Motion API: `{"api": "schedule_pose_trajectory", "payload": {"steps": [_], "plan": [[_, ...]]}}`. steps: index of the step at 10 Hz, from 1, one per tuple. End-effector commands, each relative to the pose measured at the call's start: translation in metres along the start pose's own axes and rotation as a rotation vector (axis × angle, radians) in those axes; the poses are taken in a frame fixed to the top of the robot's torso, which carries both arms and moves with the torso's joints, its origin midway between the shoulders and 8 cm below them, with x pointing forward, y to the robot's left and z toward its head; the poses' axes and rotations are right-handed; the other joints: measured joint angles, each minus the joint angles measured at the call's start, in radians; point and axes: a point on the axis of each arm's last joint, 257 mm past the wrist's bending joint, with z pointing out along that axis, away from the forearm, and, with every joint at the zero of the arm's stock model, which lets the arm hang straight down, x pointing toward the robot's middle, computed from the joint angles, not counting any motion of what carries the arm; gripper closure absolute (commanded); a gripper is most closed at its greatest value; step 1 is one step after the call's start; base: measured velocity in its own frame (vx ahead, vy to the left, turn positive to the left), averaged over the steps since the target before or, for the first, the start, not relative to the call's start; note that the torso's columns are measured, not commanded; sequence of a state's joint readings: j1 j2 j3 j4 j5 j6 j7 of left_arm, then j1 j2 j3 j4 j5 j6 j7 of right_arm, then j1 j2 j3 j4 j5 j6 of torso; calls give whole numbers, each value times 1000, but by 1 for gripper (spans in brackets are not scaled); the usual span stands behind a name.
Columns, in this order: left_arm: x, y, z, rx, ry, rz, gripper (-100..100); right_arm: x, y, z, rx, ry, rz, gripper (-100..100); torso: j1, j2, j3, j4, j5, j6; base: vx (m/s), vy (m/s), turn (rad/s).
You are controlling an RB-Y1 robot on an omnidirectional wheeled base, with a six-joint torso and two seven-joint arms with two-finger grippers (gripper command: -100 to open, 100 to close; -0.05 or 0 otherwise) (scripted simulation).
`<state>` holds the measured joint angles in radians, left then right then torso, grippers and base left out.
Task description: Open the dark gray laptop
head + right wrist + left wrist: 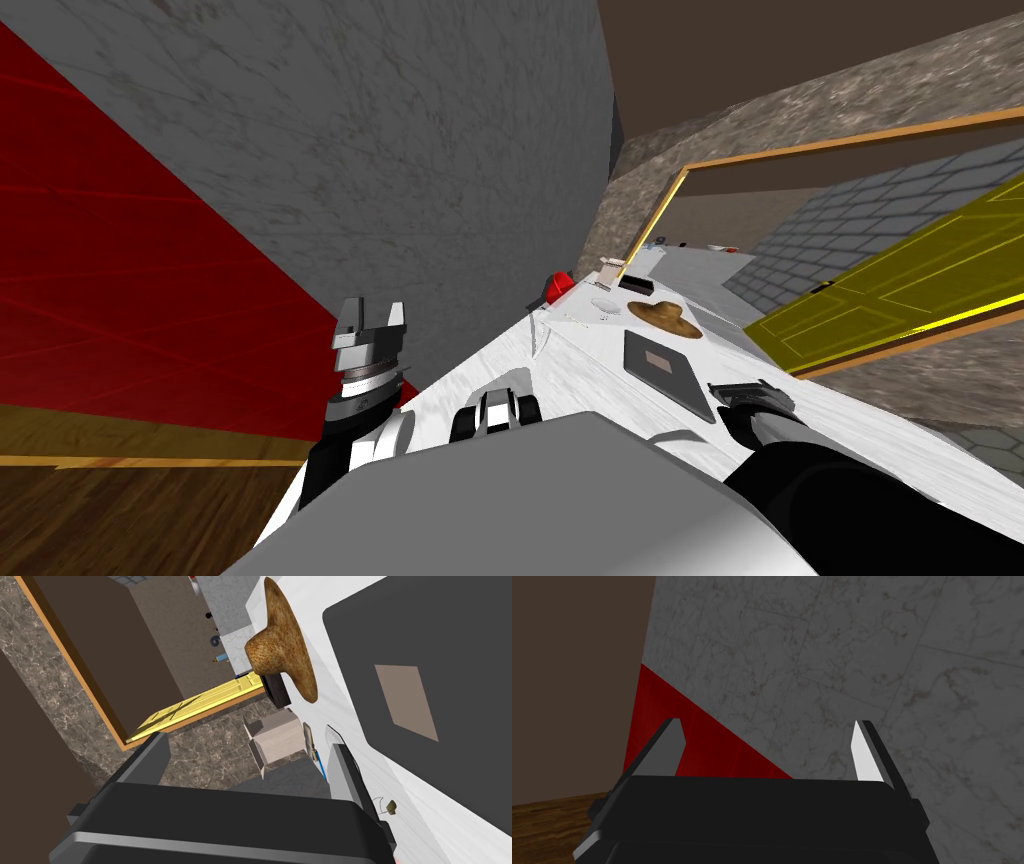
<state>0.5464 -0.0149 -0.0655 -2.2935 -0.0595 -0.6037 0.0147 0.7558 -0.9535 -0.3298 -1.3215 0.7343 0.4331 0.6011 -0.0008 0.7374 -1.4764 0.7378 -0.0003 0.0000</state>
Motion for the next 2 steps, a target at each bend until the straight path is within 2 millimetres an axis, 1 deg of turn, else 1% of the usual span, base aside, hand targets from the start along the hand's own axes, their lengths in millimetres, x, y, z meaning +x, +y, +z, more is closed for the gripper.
{"api": "schedule_pose_trajectory", "payload": {"steps": [1,2], "plan": [[0,0,0,0,0,0,0,0,0,0,0,0,0,0,1,1,0,0,0,0,0,0,0],[0,0,0,0,0,0,0,0,0,0,0,0,0,0,1,1,1,0,0,0,0,0,0]]}}
